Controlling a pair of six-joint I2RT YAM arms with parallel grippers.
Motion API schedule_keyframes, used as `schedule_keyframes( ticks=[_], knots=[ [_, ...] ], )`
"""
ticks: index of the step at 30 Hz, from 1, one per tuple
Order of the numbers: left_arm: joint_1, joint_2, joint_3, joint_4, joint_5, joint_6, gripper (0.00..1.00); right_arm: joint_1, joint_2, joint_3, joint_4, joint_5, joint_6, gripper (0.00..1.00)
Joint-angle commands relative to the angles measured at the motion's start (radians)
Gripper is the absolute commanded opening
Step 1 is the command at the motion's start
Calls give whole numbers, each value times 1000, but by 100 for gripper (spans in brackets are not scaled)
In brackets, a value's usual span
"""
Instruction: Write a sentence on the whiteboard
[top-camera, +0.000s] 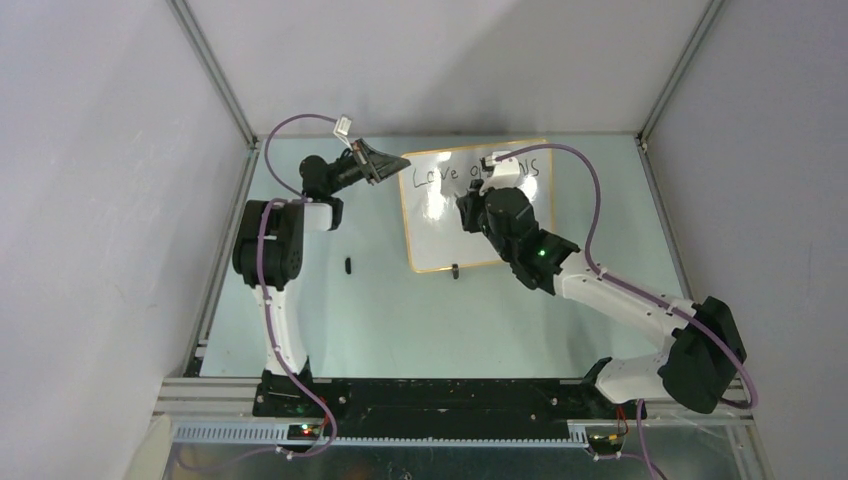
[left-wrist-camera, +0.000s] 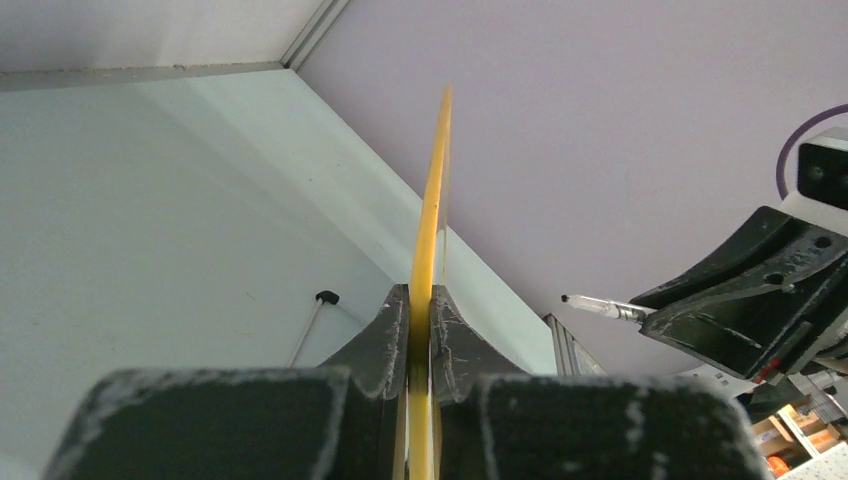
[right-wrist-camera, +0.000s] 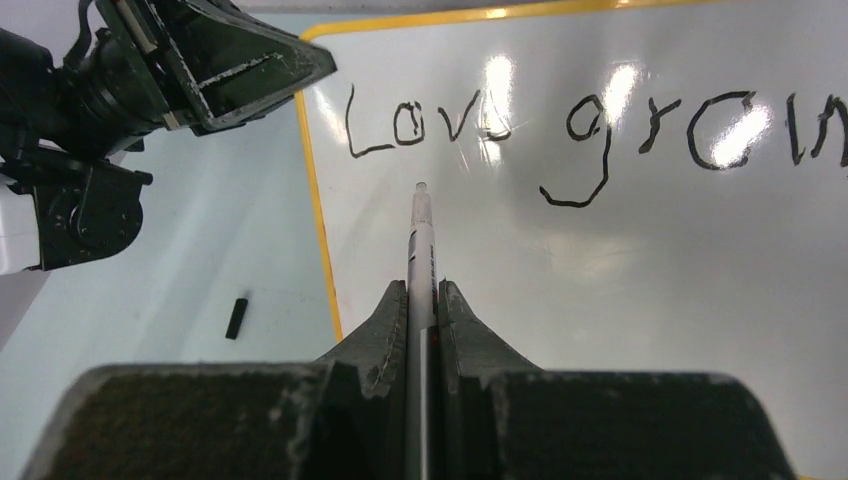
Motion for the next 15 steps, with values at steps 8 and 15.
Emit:
schedule_keyframes(
  ticks=[8,15],
  knots=[
    [-22,-76,-8,-95,20,103,0,-44,57,8,25,-135,37,0],
    [-23,-75,-10,-95,18,105,0,17,127,46,-5,-62,49,0]
  ],
)
